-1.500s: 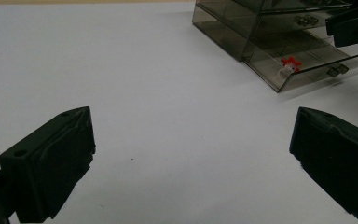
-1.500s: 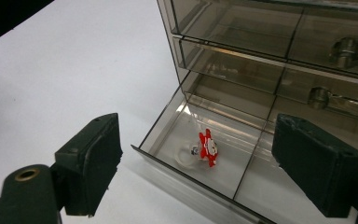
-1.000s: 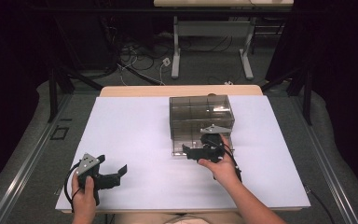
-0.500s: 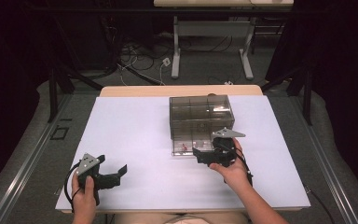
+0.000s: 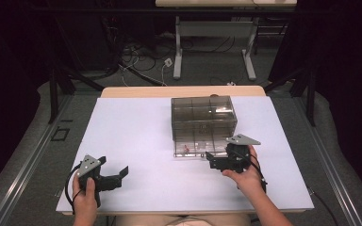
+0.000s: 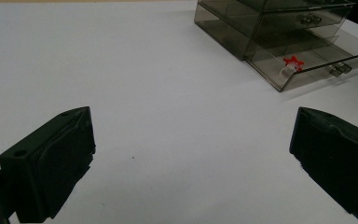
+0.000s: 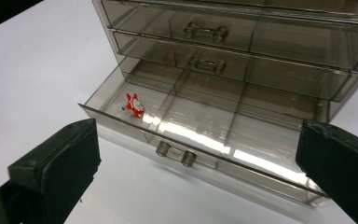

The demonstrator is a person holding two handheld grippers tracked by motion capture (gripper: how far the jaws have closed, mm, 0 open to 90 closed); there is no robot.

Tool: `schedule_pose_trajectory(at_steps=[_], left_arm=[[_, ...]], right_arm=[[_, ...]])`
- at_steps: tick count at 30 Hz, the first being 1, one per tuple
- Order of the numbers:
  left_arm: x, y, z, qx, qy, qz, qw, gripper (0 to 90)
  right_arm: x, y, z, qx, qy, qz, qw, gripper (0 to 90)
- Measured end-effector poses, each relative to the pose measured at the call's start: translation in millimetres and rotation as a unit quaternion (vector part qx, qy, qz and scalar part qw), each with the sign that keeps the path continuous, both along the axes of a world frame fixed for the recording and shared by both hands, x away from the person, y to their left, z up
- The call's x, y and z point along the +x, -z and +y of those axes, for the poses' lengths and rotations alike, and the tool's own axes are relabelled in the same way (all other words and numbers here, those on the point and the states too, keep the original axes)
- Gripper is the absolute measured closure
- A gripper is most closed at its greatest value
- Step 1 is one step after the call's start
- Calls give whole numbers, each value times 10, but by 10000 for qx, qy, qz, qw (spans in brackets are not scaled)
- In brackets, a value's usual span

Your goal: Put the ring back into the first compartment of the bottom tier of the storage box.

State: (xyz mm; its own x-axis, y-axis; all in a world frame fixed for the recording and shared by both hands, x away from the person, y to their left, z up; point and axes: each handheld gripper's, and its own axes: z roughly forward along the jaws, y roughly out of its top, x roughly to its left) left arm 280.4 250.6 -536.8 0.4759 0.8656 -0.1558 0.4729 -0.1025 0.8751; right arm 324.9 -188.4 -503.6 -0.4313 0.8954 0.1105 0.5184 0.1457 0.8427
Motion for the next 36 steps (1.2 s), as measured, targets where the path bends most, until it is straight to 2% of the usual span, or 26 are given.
schedule_pose_trajectory(at_steps=[3,18,27,36], left_arm=[[-1,-1,1,3,-3,-2,10000,2],[-6,-2,0,1,-24,2,10000,2],[-10,-4,3,-7,-27,0,10000,2],[-11,-6,6,-11,-23,-10,10000,2]], right_arm=[[-48,8,-67,-59,108,-105,9999,0],[-188,45,-411,-29,424,-52,9991,0],[-229,119,-562,-197,626,-100,9978,0],[-231,195,-682,-125,825,-50,9965,0]])
